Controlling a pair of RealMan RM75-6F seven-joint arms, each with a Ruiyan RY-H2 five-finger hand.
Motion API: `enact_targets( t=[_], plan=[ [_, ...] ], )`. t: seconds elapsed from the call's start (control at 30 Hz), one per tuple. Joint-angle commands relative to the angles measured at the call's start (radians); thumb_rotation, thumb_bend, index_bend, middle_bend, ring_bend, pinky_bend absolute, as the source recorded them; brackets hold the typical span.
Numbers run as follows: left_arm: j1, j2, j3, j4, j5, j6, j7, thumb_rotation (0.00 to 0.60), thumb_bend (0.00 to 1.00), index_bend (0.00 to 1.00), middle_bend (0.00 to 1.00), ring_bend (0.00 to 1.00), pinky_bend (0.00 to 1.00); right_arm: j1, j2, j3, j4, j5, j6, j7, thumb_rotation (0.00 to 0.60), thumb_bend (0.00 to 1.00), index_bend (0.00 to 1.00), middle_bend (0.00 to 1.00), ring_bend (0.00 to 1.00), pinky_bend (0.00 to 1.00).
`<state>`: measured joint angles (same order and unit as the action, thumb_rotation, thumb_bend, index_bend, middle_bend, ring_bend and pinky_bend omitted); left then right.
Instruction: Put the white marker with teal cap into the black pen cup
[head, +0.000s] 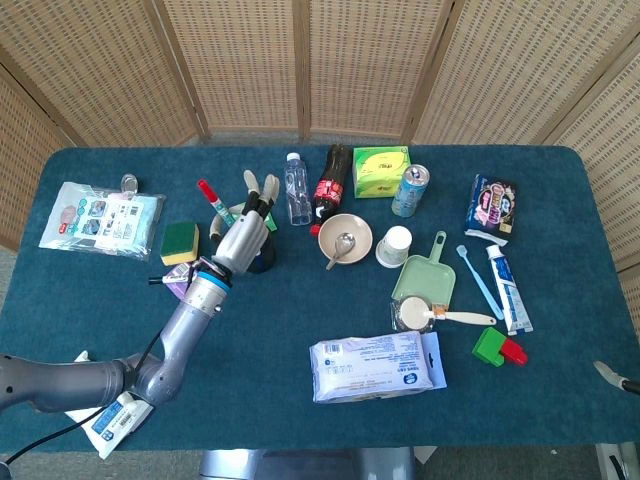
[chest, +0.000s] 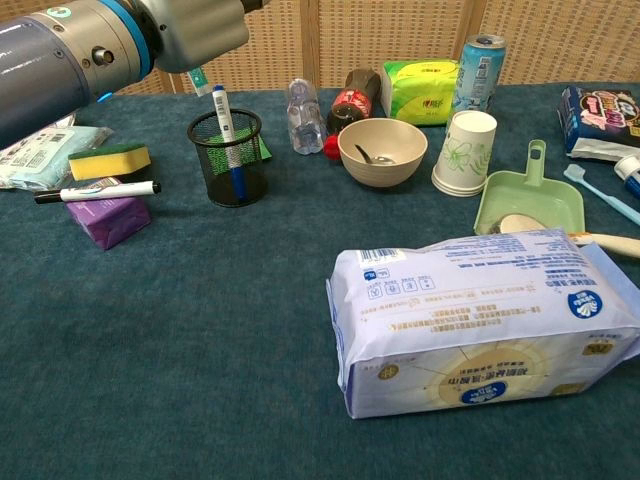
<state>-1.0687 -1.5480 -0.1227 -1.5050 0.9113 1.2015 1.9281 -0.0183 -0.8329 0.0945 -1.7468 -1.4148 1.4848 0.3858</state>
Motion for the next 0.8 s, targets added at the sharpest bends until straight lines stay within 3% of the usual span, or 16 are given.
enact_targets(
  t=[0.03, 0.37, 0.43, 0.6, 0.8],
  plan=[
    [-0.019, -0.04, 0.014, 0.036, 0.002, 0.029, 0.034, 0.6, 0.38, 0.6, 0.0, 0.0, 0.23, 0.0, 0.0, 0.0, 0.0, 0.0, 0.001, 0.003, 0.6, 0.0, 0.0, 0.0, 0.0, 0.0],
    [-0.048, -0.121, 0.053, 0.118, 0.005, 0.058, 0.108, 0.6, 0.38, 0.58, 0.0, 0.0, 0.25, -0.006, 0.005, 0.006, 0.007, 0.011, 0.008, 0.03, 0.6, 0.0, 0.0, 0.0, 0.0, 0.0],
    [-0.048, -0.143, 0.057, 0.138, -0.001, 0.072, 0.118, 0.6, 0.38, 0.52, 0.0, 0.0, 0.25, -0.007, 0.007, 0.007, 0.01, 0.012, 0.007, 0.039, 0.6, 0.0, 0.0, 0.0, 0.0, 0.0],
    [-0.049, -0.163, 0.066, 0.161, -0.001, 0.073, 0.11, 0.6, 0.38, 0.27, 0.0, 0.0, 0.25, -0.007, 0.007, 0.007, 0.012, 0.009, 0.007, 0.043, 0.6, 0.0, 0.0, 0.0, 0.0, 0.0],
    [-0.049, -0.166, 0.071, 0.166, 0.012, 0.076, 0.088, 0.6, 0.38, 0.12, 0.0, 0.0, 0.25, -0.007, 0.006, 0.007, 0.009, 0.006, 0.007, 0.039, 0.6, 0.0, 0.0, 0.0, 0.0, 0.0]
  ],
)
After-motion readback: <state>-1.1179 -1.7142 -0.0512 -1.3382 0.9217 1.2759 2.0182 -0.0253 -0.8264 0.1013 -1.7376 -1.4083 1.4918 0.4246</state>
